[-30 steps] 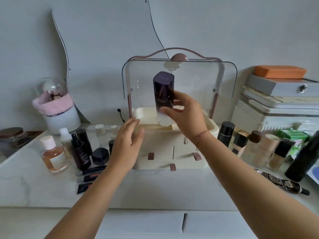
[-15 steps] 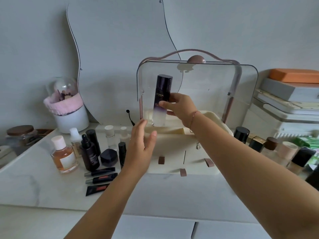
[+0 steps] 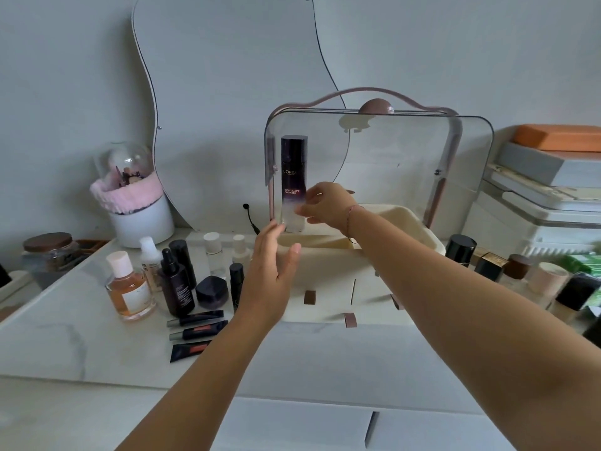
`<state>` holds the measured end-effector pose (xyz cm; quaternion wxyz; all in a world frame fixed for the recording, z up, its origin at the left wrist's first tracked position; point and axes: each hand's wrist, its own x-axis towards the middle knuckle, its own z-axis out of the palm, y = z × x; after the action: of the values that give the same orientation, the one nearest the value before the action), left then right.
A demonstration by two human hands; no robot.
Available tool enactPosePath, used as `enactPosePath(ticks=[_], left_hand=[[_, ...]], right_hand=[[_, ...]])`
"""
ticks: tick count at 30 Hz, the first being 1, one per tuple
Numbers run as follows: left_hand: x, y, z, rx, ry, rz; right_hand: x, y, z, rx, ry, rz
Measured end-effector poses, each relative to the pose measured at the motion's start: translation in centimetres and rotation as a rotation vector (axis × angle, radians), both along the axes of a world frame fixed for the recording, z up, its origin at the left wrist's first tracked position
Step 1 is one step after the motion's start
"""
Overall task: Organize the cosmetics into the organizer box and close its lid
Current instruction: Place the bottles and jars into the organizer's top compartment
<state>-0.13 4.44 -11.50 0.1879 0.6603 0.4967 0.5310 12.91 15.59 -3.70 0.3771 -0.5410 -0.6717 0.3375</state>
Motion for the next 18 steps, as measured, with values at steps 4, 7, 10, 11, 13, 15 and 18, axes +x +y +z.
enactPosePath(ticks=[4, 7, 10, 11, 13, 15, 18], left_hand=[[0.1, -0.1, 0.0, 0.011, 0.014, -0.008], [0.1, -0.1, 0.0, 0.017, 0.021, 0.0], [0.0, -0.1, 0.0, 0.029, 0.045, 0.006], [0.0, 0.0, 0.0, 0.042, 0.053, 0.009], [-0.1, 0.1, -0.1, 0.056, 0.06, 0.002], [-0.1, 0.2, -0.3, 0.062, 0.056, 0.0], [0.3, -0.1, -0.5, 0.082, 0.047, 0.047]], right_hand=[[0.0, -0.1, 0.0, -0.017, -0.031, -0.014], [0.2, -1.4, 0.4, 0.058, -0.194, -0.053], [1.5, -5.1, 0.9, 0.247, -0.133, -0.131], [2.4, -7.1, 0.9, 0.308, -0.065, -0.139], [5.1, -12.0, 0.1, 0.42, 0.067, -0.188], [9.0, -16.7, -1.2, 0.547, 0.134, -0.339], [16.5, -21.2, -4.1, 0.661, 0.179, -0.737]])
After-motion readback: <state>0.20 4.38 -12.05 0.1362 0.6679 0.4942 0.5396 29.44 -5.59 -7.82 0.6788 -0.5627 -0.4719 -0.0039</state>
